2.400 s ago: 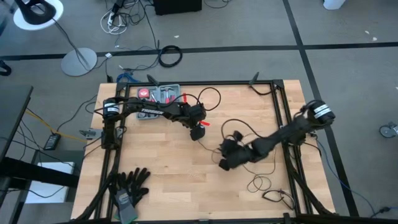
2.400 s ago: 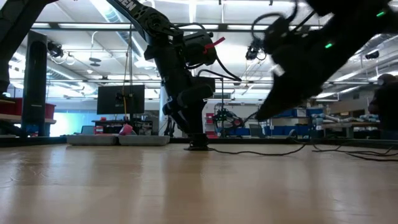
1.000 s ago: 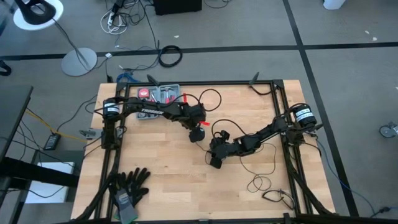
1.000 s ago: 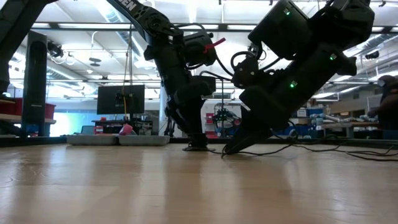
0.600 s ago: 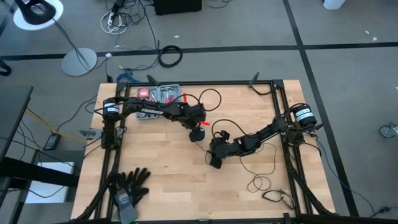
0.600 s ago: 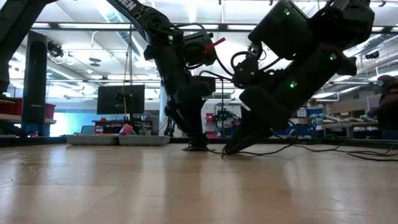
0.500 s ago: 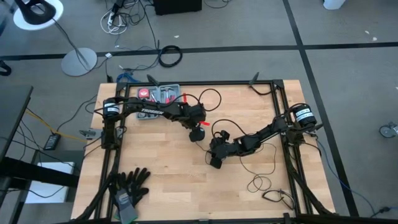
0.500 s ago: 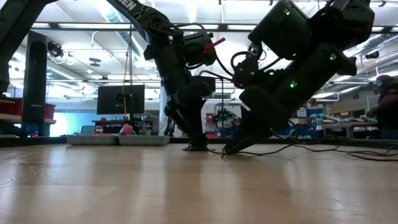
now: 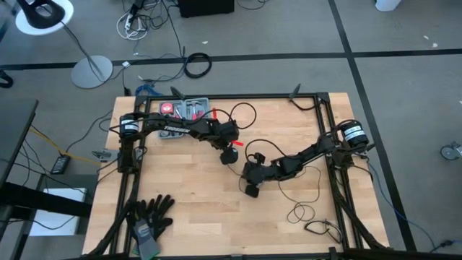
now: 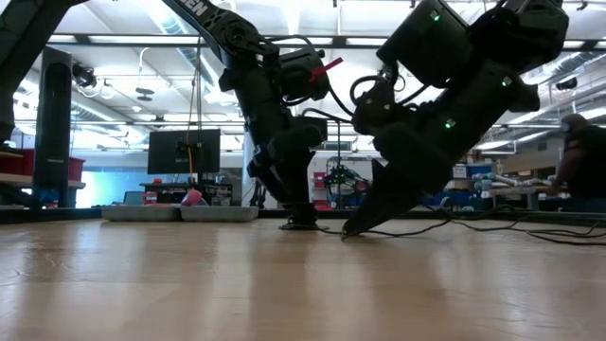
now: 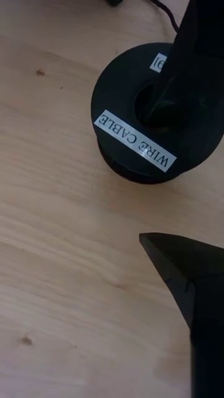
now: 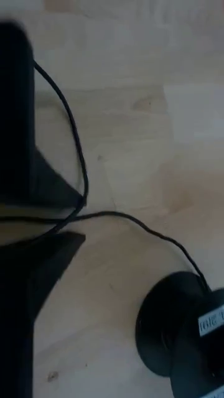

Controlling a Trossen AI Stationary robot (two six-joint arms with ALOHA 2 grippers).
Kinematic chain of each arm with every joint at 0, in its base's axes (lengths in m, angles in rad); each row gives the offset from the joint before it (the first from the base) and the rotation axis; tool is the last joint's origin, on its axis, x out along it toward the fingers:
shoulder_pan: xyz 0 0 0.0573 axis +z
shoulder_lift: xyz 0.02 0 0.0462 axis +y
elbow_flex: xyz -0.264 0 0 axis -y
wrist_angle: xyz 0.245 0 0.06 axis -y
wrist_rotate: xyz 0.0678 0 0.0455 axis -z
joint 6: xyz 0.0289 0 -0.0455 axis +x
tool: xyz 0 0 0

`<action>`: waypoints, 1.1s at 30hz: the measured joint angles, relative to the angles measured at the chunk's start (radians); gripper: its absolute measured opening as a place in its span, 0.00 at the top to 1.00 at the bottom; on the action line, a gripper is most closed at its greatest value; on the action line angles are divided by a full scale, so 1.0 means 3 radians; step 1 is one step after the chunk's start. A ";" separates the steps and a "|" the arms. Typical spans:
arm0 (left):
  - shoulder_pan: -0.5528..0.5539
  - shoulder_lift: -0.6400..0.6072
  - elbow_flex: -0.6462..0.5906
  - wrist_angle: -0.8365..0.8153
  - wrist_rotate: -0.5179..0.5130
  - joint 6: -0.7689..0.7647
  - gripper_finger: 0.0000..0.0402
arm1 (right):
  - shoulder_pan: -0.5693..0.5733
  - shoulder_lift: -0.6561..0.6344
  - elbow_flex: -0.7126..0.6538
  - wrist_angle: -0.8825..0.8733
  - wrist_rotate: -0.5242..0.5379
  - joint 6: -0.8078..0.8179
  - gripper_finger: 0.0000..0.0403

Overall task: Coil cords
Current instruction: Uncoil the black wire from the spool

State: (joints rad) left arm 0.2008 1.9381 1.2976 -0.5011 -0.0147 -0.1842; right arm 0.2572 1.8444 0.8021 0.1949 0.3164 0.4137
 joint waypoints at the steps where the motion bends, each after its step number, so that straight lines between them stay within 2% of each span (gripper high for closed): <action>1: 0.0000 0.0000 0.0000 0.0000 0.0000 -0.0008 0.27 | 0.0009 -0.0004 0.0002 -0.0041 -0.0013 0.0001 0.82; 3: 0.0000 0.0000 0.0000 0.0000 0.0000 -0.0012 0.27 | 0.0036 -0.0008 0.0007 -0.0143 -0.0051 0.0002 0.94; 5: 0.0000 0.0000 0.0000 -0.0001 -0.0001 -0.0023 0.27 | 0.0067 -0.0023 0.0009 -0.0242 -0.0088 0.0014 0.97; 12: -0.0003 -0.0005 0.0000 0.0029 0.0001 -0.0048 0.27 | 0.0252 -0.0442 -0.0021 -0.0953 -0.0249 0.0189 0.99; 19: -0.0006 -0.0013 0.0009 0.0093 0.0010 -0.0051 0.27 | 0.0473 -0.0993 -0.0021 -0.1946 -0.0544 0.0862 1.00; 22: -0.0010 -0.0013 0.0009 0.0125 0.0037 -0.0059 0.27 | 0.0617 -0.1176 -0.0017 -0.2188 -0.0553 0.1113 1.00; 27: -0.0010 -0.0011 0.0002 0.0216 0.0136 -0.0101 0.27 | 0.0788 -0.1310 -0.0017 -0.2297 -0.0555 0.1402 1.00; 33: 0.0015 -0.0010 0.0000 0.0197 0.0110 -0.0177 0.27 | 0.0842 -0.1296 -0.0019 -0.2300 -0.0657 0.1450 1.00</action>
State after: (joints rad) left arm 0.2052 1.9350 1.2976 -0.4421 0.0183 -0.2373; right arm 0.5099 1.4555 0.7963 -0.4950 0.1193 0.8486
